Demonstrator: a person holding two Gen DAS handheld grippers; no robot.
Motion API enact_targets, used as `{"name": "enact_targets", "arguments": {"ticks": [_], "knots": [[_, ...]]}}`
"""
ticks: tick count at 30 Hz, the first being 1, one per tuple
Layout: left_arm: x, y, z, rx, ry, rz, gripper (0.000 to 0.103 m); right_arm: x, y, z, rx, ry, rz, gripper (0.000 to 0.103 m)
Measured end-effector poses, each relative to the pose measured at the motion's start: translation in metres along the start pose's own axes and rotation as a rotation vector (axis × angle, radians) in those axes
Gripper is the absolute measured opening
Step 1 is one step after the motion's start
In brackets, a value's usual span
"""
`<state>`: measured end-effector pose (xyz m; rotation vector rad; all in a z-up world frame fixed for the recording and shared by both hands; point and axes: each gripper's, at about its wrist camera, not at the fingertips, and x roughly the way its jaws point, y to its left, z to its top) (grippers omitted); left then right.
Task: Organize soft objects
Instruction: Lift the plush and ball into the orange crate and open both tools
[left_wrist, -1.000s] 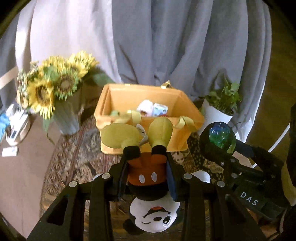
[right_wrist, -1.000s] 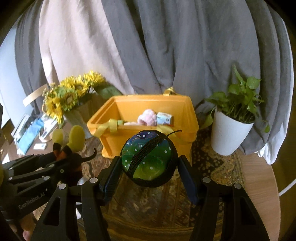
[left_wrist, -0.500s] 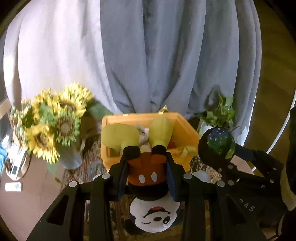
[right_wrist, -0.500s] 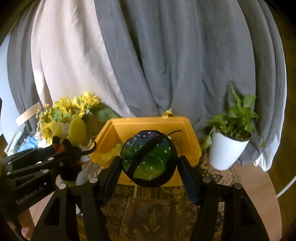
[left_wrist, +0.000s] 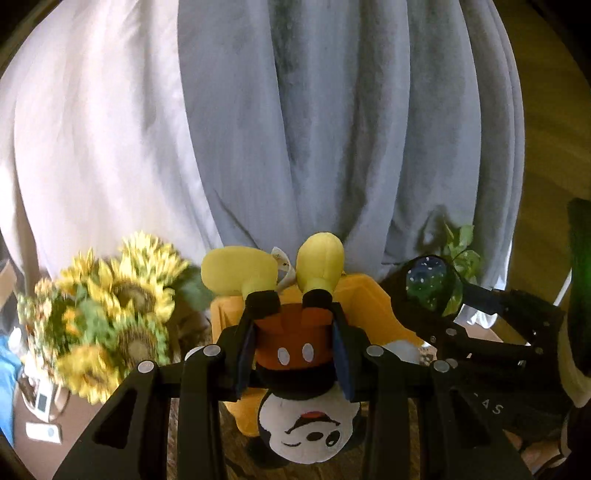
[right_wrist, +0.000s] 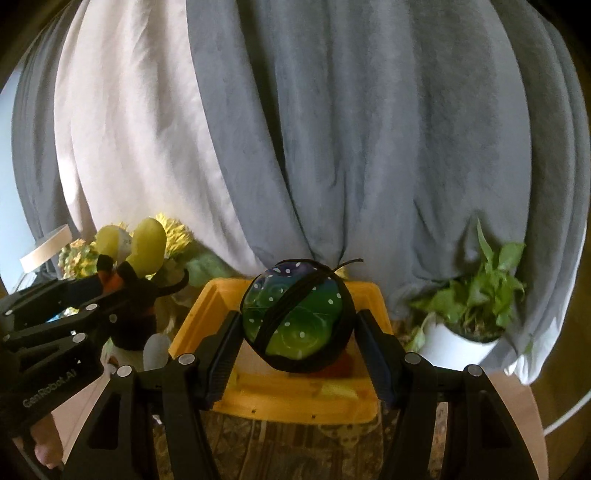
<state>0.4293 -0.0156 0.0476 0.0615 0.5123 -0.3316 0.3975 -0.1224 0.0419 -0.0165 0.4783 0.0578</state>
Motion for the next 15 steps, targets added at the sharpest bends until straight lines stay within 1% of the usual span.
{"name": "enact_targets", "arguments": {"ticks": [8, 15], "knots": [[0.032, 0.008, 0.027, 0.058, -0.015, 0.037, 0.037, 0.048, -0.013, 0.027, 0.023, 0.068, 0.024, 0.063], [0.073, 0.015, 0.037, 0.103, 0.015, 0.075, 0.037, 0.092, -0.018, 0.034, 0.006, 0.153, 0.013, 0.063]]}}
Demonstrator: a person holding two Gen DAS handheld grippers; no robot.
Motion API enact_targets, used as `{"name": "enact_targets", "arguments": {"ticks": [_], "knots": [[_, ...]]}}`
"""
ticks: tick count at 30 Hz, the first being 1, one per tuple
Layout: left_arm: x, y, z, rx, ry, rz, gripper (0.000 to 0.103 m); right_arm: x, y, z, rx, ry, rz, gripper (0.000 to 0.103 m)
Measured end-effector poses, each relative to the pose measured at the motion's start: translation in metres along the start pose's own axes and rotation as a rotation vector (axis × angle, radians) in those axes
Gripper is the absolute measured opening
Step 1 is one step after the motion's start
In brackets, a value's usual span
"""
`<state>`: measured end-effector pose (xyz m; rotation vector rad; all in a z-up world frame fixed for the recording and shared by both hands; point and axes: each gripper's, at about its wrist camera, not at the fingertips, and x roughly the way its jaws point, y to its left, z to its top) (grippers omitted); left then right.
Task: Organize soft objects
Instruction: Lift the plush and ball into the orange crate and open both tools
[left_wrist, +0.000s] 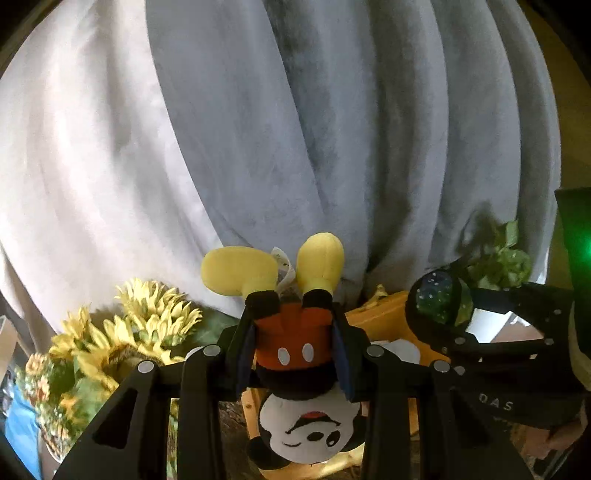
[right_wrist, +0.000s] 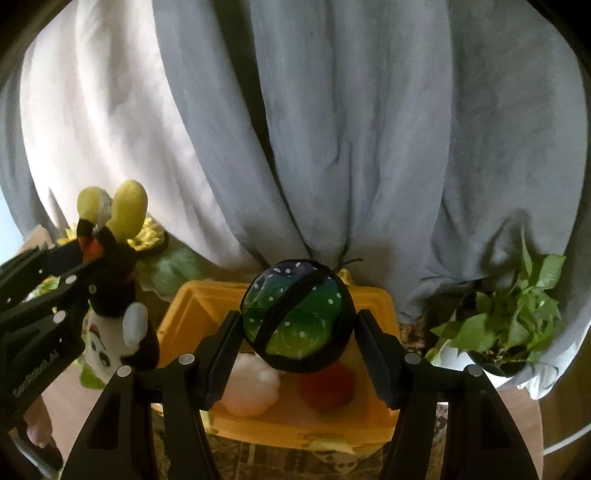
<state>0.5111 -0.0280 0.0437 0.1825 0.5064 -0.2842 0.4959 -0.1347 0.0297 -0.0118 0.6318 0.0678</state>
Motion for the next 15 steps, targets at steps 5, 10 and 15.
{"name": "enact_targets", "arguments": {"ticks": [5, 10, 15], "knots": [[0.036, -0.003, -0.003, 0.049, 0.062, 0.008, 0.037, 0.029, -0.005, -0.002, -0.005, 0.062, -0.013, 0.063], [0.073, -0.013, -0.019, 0.110, 0.177, -0.021, 0.037, 0.064, -0.013, -0.012, -0.002, 0.157, -0.023, 0.063], [0.099, -0.027, -0.034, 0.149, 0.281, -0.088, 0.037, 0.090, -0.025, -0.025, 0.018, 0.247, -0.010, 0.063]]}}
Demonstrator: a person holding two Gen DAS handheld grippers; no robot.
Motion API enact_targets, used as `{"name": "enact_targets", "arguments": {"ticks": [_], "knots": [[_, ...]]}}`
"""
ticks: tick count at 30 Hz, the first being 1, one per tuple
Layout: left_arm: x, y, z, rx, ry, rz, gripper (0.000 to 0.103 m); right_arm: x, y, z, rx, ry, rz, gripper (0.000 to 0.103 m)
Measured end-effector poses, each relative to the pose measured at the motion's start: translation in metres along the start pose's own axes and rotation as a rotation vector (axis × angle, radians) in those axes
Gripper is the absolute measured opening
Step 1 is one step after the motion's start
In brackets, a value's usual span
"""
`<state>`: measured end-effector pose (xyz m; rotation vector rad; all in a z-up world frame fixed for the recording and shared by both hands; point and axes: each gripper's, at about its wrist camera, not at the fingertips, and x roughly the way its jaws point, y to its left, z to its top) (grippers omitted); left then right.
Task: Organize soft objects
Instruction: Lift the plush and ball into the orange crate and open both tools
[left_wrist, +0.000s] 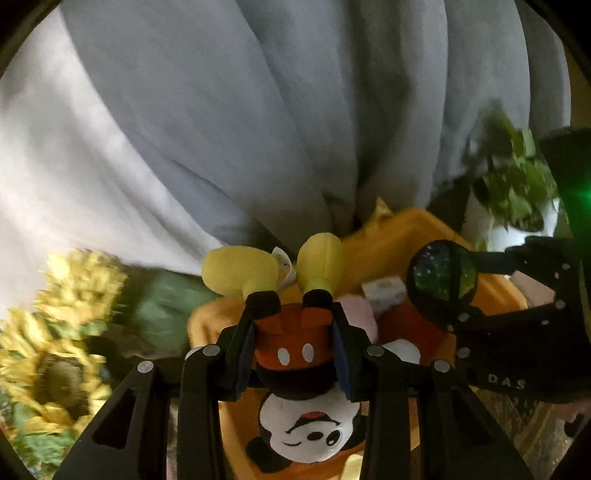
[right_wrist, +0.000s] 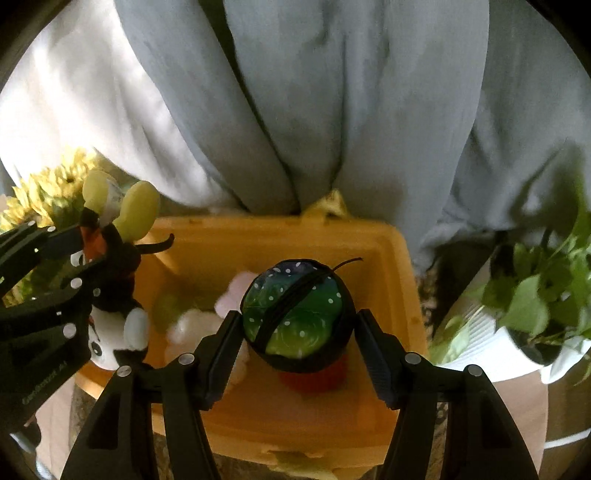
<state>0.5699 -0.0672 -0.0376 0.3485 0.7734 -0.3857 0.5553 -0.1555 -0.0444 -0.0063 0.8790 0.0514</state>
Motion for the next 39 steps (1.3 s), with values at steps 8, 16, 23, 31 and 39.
{"name": "enact_targets", "arguments": {"ticks": [8, 16, 23, 31, 39], "knots": [[0.026, -0.008, -0.004, -0.016, 0.097, -0.105, 0.062, 0.027, -0.018, -0.002, 0.065, 0.111, 0.038, 0.067], [0.021, 0.000, -0.012, -0.108, 0.105, -0.076, 0.071, 0.016, -0.022, 0.001, 0.060, 0.086, -0.024, 0.071], [0.003, 0.006, -0.023, -0.179, 0.084, -0.061, 0.073, -0.008, -0.016, -0.003, 0.050, 0.044, -0.031, 0.071], [-0.020, 0.019, -0.031, -0.240, 0.063, -0.023, 0.073, -0.026, -0.004, -0.006, 0.048, 0.006, -0.046, 0.071], [-0.068, 0.023, -0.042, -0.291, -0.007, 0.057, 0.082, -0.060, 0.009, -0.012, 0.052, -0.066, -0.019, 0.071]]}}
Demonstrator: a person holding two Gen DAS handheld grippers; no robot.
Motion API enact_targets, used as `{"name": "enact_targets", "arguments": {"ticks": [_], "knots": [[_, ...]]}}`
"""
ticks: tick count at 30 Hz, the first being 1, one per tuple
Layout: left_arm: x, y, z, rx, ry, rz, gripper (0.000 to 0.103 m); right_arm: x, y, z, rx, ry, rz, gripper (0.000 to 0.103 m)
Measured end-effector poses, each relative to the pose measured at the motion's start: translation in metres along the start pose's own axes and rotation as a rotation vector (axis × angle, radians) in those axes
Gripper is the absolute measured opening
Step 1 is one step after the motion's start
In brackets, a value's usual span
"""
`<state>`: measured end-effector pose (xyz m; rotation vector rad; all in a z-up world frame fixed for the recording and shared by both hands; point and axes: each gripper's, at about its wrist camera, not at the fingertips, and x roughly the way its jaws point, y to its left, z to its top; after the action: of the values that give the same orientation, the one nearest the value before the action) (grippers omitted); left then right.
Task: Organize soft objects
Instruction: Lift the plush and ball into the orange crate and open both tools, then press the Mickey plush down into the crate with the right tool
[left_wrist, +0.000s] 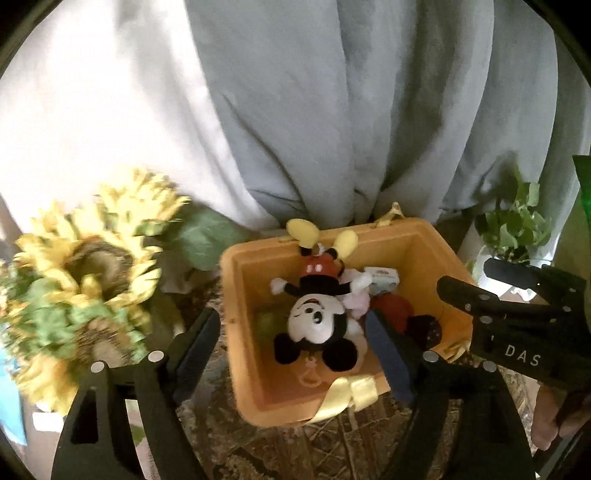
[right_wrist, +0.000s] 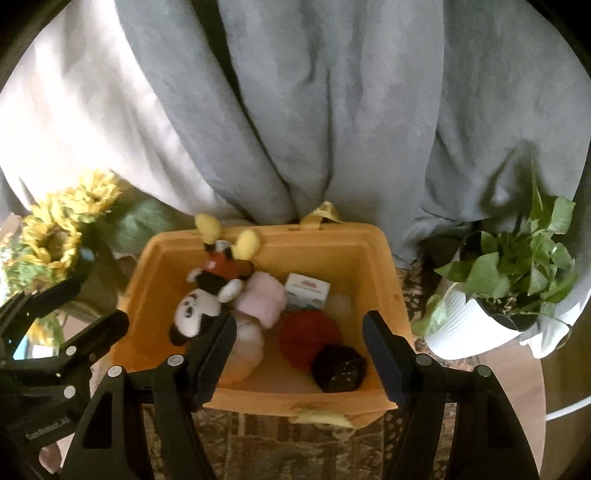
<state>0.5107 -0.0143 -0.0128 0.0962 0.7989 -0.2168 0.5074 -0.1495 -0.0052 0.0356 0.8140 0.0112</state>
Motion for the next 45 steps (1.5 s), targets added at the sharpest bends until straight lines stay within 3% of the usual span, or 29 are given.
{"name": "enact_targets", "arguments": {"ticks": [12, 25, 28, 31, 38, 45], "knots": [[-0.007, 0.017, -0.022, -0.085, -0.039, 0.080, 0.087, 0.025, 0.024, -0.004, -0.074, -0.030, 0.141, 0.068], [0.033, 0.027, -0.026, -0.109, 0.012, 0.095, 0.087, 0.092, 0.023, 0.005, 0.023, 0.033, 0.221, 0.052], [0.039, 0.028, -0.025, -0.109, 0.018, 0.096, 0.087, 0.103, 0.023, 0.008, 0.038, 0.046, 0.219, 0.042], [0.042, 0.028, -0.025, -0.111, 0.021, 0.090, 0.087, 0.110, 0.022, 0.009, 0.052, 0.054, 0.230, 0.020], [0.039, 0.027, -0.025, -0.110, 0.016, 0.067, 0.087, 0.092, 0.017, 0.000, 0.052, 0.035, 0.205, 0.018], [0.029, 0.013, -0.027, -0.085, 0.006, 0.046, 0.087, 0.069, 0.003, -0.020, 0.097, 0.073, 0.114, 0.019]]}}
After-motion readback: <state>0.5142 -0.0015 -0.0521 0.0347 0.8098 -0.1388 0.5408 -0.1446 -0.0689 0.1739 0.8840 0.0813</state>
